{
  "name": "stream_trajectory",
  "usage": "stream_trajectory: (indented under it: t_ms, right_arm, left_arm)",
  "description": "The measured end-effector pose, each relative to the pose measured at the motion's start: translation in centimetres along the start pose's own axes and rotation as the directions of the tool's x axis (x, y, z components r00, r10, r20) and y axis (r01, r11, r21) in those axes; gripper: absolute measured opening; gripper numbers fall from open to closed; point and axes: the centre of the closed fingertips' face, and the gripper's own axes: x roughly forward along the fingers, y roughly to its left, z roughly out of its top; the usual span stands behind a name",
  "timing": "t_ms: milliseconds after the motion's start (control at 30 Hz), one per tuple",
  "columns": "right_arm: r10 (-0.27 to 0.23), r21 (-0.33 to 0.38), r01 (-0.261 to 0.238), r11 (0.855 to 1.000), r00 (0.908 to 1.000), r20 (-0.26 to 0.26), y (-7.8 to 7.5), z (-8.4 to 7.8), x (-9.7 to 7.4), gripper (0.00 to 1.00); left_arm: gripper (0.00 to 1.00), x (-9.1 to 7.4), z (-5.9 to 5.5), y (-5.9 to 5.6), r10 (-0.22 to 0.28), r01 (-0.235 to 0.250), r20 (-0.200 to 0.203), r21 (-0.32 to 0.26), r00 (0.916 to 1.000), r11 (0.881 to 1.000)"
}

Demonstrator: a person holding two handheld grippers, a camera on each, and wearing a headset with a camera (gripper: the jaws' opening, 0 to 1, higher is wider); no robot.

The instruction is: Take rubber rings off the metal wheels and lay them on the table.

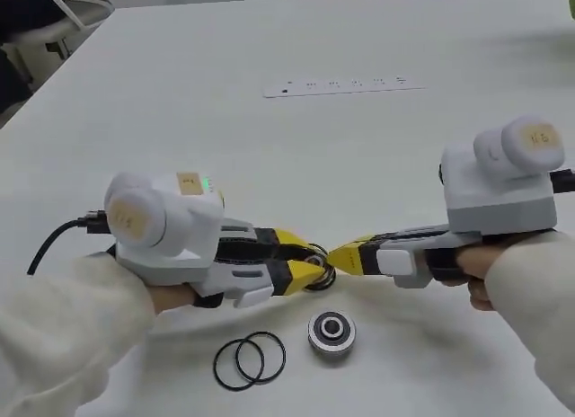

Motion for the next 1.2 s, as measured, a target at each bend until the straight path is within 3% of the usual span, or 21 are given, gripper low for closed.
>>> stream_trajectory:
  t_ms: [200, 467, 633, 800, 967, 1200]
  right_arm:
    - [-0.007, 0.0, 0.007, 1.0, 1.0, -0.002, 0.0, 0.0, 0.1, 0.0]
    - [-0.015, -0.006, 0.015, 1.0, 0.9999, 0.0, 0.0, 0.1, -0.1, 0.0]
    - [-0.015, -0.003, 0.015, 1.0, 0.9999, 0.003, 0.2, 0.2, -0.3, 0.0]
    - [-0.016, -0.004, 0.016, 1.0, 0.9999, 0.007, 0.4, 0.4, -0.6, 0.0]
    - [-0.02, -0.002, 0.02, 1.0, 0.9996, 0.022, 0.6, 0.9, -1.1, 0.0]
    - [-0.024, 0.005, 0.023, 1.0, 0.9989, 0.041, 0.8, 1.5, -1.6, 0.0]
  left_arm:
    - [0.14, 0.1, 0.2, -0.1, 0.002, -0.002, -0.016, -0.012, 0.9999, 1.0]
    - [0.15, -0.5, 0.3, -0.4, 0.0, 0.003, -0.074, 0.031, 0.9972, 1.0]
    - [0.22, -1.4, 1.4, -0.8, -0.005, 0.007, -0.054, 0.026, 0.9985, 1.0]
    - [0.28, -2.2, 1.9, -1.0, -0.011, 0.013, -0.06, 0.039, 0.9982, 0.999]
    - [0.39, -3.1, 2.9, -1.3, -0.013, 0.014, -0.041, 0.037, 0.9991, 0.999]
    - [0.47, -4.8, 3.7, -1.9, -0.013, 0.014, -0.023, 0.044, 0.9997, 0.999]
